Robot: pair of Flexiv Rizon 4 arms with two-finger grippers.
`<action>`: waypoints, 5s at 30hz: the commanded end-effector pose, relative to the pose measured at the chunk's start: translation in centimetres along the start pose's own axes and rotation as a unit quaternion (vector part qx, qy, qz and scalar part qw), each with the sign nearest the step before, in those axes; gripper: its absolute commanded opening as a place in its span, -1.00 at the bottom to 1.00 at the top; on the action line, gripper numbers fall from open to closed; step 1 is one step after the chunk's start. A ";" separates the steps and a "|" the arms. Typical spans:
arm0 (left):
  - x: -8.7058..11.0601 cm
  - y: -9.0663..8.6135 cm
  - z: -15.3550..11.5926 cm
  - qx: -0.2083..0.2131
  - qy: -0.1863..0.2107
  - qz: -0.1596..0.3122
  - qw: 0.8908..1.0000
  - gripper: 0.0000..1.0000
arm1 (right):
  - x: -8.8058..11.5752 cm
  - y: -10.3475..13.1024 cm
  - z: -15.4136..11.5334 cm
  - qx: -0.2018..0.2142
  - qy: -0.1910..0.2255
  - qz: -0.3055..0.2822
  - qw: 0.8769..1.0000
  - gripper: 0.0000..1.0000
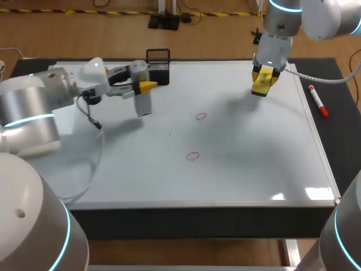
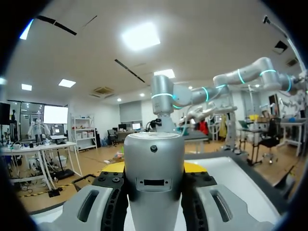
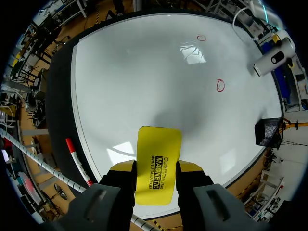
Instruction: Pick up the inspection probe, press it on each red-marked spot on the whiteboard one by one, put down the probe, pick up the eraser, and wipe off all the red marks.
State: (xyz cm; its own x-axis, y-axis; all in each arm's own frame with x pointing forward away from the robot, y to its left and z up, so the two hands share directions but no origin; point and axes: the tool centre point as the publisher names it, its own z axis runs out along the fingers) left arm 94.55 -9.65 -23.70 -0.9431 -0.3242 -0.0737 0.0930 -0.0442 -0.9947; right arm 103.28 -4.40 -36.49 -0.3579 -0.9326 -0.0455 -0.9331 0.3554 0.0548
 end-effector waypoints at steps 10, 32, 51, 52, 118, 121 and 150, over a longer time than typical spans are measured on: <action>-0.4 -1.4 -8.3 -0.005 -0.073 0.010 0.997 -1.00 | 0.0 -0.1 -0.1 0.000 0.002 -0.001 1.000 -1.00; -0.4 -1.3 -8.5 0.005 -0.086 0.011 0.996 -1.00 | -4.5 4.7 1.4 -0.001 0.015 -0.066 0.998 -1.00; -0.4 -1.3 -8.5 0.005 -0.086 0.011 0.996 -1.00 | -14.3 17.7 2.9 -0.015 0.006 -0.218 0.976 -1.00; -0.4 -1.3 -8.5 0.005 -0.086 0.011 0.996 -1.00 | -14.7 18.1 3.1 -0.018 0.006 -0.226 0.974 -1.00; -0.4 -1.3 -8.5 0.005 -0.086 0.011 0.996 -1.00 | -14.8 13.5 7.3 -0.039 0.011 -0.194 0.980 -1.00; -0.4 -1.3 -8.5 0.005 -0.086 0.011 0.996 -1.00 | -14.1 13.0 7.1 -0.036 0.011 -0.186 0.982 -1.00; -0.4 -1.3 -8.5 0.005 -0.086 0.011 0.996 -1.00 | -9.8 8.8 1.0 0.016 0.004 -0.139 0.990 -1.00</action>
State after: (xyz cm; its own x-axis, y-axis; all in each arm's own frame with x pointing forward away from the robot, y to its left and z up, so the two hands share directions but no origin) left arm 92.15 -1.36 -23.08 -0.8735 -0.4800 -0.0809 0.1159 -0.0438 -0.9923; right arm 98.79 9.25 -38.10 -0.0864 -0.9954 -0.0414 -0.9962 0.0857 0.0176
